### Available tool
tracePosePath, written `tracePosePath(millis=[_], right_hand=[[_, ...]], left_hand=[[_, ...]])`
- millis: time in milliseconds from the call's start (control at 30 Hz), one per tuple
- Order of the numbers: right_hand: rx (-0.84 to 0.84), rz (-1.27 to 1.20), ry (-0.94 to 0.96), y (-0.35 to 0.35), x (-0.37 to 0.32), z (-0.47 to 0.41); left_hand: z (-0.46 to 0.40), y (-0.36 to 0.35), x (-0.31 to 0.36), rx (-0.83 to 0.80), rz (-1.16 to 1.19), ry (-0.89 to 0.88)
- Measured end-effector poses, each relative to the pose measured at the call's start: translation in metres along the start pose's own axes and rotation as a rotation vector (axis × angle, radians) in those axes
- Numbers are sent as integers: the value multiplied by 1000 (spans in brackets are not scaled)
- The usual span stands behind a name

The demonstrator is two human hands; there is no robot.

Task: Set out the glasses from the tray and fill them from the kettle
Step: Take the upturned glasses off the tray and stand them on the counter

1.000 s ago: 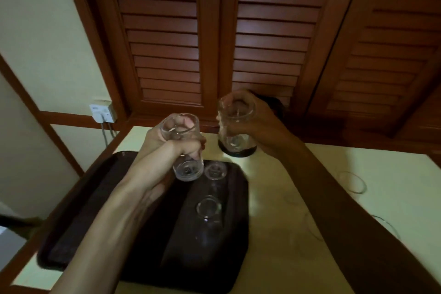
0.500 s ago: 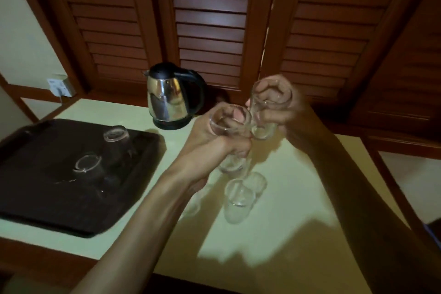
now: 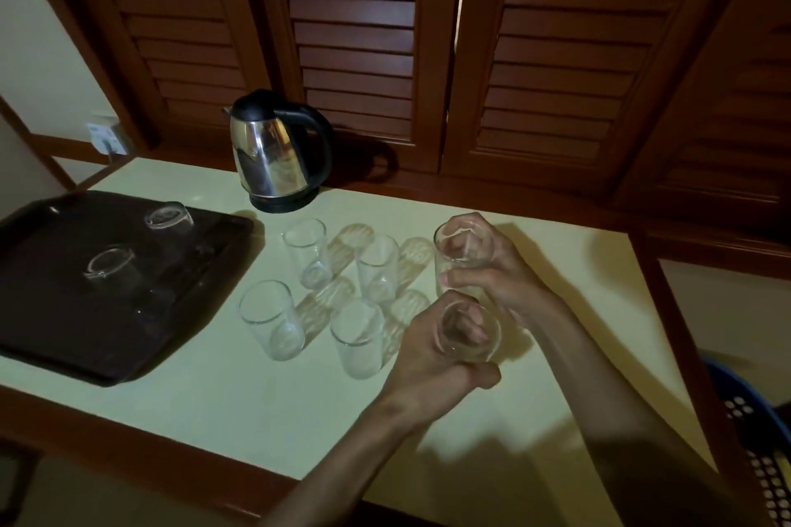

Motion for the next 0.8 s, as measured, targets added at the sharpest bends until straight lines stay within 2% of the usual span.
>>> tracePosePath(millis=[367, 600, 800], right_hand=[[-20, -27, -82, -7, 34, 3], [-53, -52, -69, -7, 38, 7], [-75, -71, -91, -4, 33, 8]], left_hand=[[-3, 7, -31, 27, -48, -31], [-6, 13, -33, 8, -141, -53], [-4, 14, -30, -17, -126, -61]])
Point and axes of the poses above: each hand's wrist, its own z-axis away from the middle knuckle, its own y-axis out of the back of the hand, x = y × z, the point moved 4 cm from there along -z, towards the middle knuckle, and after that the axes turned 3 degrees about -x, right-handed, at the moved point
